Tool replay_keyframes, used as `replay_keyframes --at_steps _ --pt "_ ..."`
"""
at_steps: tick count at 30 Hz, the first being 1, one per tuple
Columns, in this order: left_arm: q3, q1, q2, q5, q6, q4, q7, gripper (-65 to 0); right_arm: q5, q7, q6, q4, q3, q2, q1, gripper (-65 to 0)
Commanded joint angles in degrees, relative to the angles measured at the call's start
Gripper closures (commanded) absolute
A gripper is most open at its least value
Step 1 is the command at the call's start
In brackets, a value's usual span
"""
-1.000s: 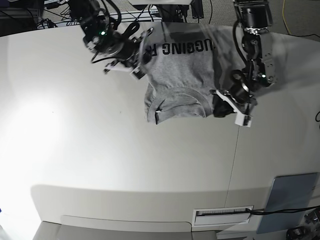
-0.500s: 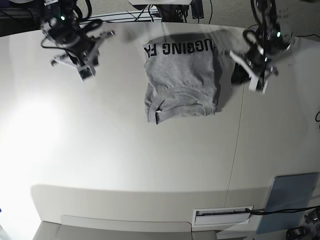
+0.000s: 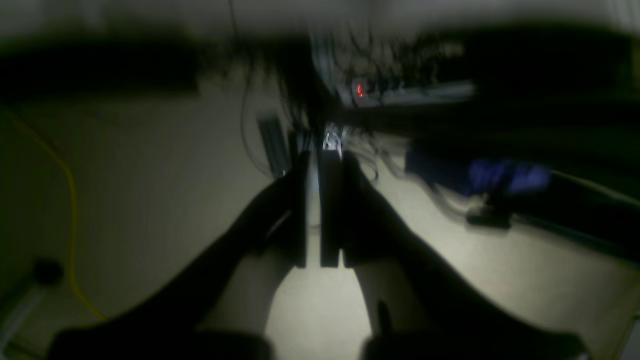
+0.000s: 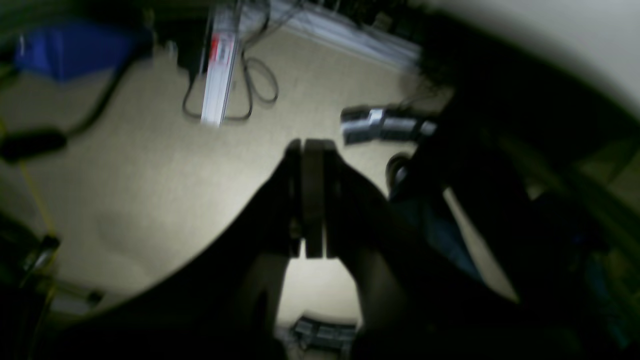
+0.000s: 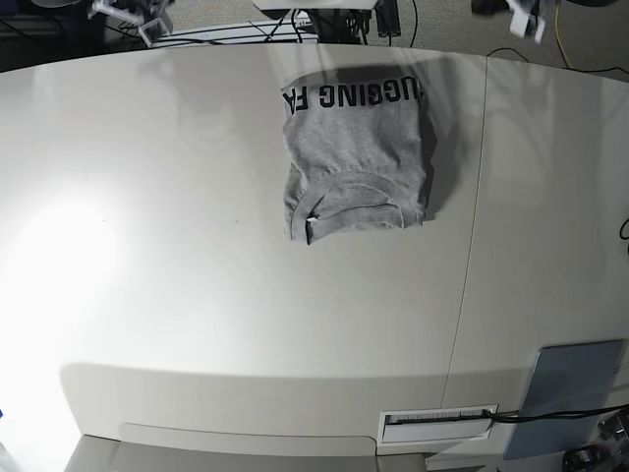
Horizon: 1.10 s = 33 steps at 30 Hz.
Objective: Fold the T-shirt properly
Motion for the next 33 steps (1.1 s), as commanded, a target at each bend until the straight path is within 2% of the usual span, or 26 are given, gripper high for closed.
replay_keyframes --at_steps 1,3,6,10,14,20,22,24,26,28,31,33 --pt "0.55 0.79 -0.46 -0.11 -0.63 -2.05 -0.74 -2.8 -0.63 1.51 -0.17 -1.81 0.22 0.31 -1.07 0.0" --pt "2.45 -0.33 -0.48 1.44 -3.54 -8.57 -3.19 -2.8 -1.88 4.70 -0.17 -8.28 0.22 0.28 -0.46 0.0" --pt "5.44 -4.15 -0.48 4.83 -6.47 -20.74 -10.78 -2.8 -4.44 10.08 -0.15 -19.93 0.20 -0.37 3.41 0.0" --pt "9.22 -12.26 -0.44 10.91 -6.67 -38.18 -17.49 -4.2 -6.40 11.21 -0.15 -37.44 0.17 -1.75 12.96 0.0" --pt "12.94 -20.94 -0.44 12.66 -6.67 -53.11 -22.01 -5.4 -6.43 14.14 -0.11 -55.19 0.17 -1.73 23.41 0.0" --pt "17.57 -31.28 -0.33 14.88 -6.62 -69.09 -27.89 -5.4 -6.45 29.94 0.11 -80.15 0.17 -1.70 36.52 0.0" --pt "18.05 -34.45 0.28 17.75 -4.52 -72.28 -29.70 -5.4 -6.49 34.82 0.09 -87.01 0.17 -1.70 40.35 0.0" --pt "18.05 -37.42 1.79 19.87 0.85 -74.86 -29.79 -5.4 -6.62 38.58 0.11 -92.94 0.17 -1.70 43.93 0.0" --pt "18.03 -40.02 3.54 21.68 4.68 -77.26 -29.81 -5.5 -6.62 40.98 0.37 -97.68 0.17 -1.73 47.19 0.0" --pt "18.03 -42.34 5.05 23.96 6.38 -79.60 -29.79 -5.5 -6.62 41.66 1.81 -101.15 0.17 -1.73 49.81 0.0" --pt "18.03 -44.46 6.56 25.75 6.54 -82.62 -29.83 -5.5 -6.62 41.62 3.63 -103.73 0.17 -1.73 51.56 0.0" --pt "18.03 -44.96 7.04 25.81 6.56 -83.56 -29.86 -5.5 -6.62 41.62 3.67 -103.82 0.17 -1.70 51.65 0.0"
